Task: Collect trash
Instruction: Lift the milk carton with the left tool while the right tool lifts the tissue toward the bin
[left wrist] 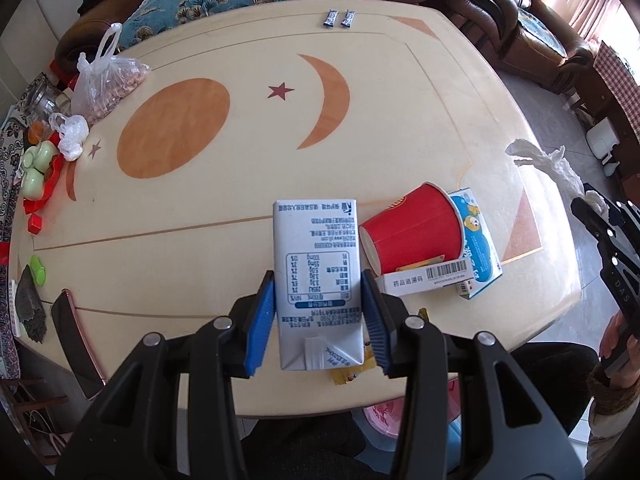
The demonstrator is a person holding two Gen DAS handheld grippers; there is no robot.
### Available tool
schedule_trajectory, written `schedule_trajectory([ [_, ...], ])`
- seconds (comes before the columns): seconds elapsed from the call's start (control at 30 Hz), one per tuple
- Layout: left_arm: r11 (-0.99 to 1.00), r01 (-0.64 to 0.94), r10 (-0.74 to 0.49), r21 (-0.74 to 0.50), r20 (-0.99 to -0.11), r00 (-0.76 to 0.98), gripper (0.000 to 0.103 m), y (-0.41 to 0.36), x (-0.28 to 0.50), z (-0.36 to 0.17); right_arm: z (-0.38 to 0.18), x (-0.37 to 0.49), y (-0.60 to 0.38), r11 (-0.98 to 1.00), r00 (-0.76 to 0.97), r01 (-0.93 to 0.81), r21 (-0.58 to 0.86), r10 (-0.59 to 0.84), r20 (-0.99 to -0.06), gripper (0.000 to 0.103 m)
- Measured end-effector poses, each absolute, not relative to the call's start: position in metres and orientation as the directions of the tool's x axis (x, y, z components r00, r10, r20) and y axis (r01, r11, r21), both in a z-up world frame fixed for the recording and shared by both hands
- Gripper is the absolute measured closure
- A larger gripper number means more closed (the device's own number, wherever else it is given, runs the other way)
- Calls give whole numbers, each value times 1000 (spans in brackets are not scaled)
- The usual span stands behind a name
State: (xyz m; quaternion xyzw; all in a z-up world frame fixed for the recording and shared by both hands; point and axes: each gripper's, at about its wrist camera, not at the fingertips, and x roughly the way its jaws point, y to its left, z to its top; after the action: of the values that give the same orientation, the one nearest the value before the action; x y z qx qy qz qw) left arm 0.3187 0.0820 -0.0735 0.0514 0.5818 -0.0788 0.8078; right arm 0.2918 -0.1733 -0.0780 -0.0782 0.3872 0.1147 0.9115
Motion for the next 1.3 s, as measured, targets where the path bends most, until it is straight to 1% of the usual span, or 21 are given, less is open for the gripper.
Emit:
schedule_trajectory([
  [0.23,976,219,-71,12,-928,365,61,73,272,-44,-42,240,-160,951,698,-301,-77,164,-697,74],
  [0.5,965,260,-88,21,-911,403,61,65,218,-28,-17,184,-148,941,701,-328,-80,186,-688,74],
  [0.57,963,268,-94,20,-909,407,61,63,205,-28,-15,172,-146,939,689,-339,-62,203,-696,74],
  [0.67,961,277,-107,10,-909,404,61,62,188,-29,-15,152,-141,935,693,-346,-81,196,-694,74],
  [0.87,955,298,-122,2,-909,398,61,57,161,-34,-14,120,-137,932,686,-356,-69,211,-696,74],
  [1.3,939,343,-149,-21,-925,350,61,35,124,-62,-24,79,-133,923,665,-378,-69,219,-714,74],
])
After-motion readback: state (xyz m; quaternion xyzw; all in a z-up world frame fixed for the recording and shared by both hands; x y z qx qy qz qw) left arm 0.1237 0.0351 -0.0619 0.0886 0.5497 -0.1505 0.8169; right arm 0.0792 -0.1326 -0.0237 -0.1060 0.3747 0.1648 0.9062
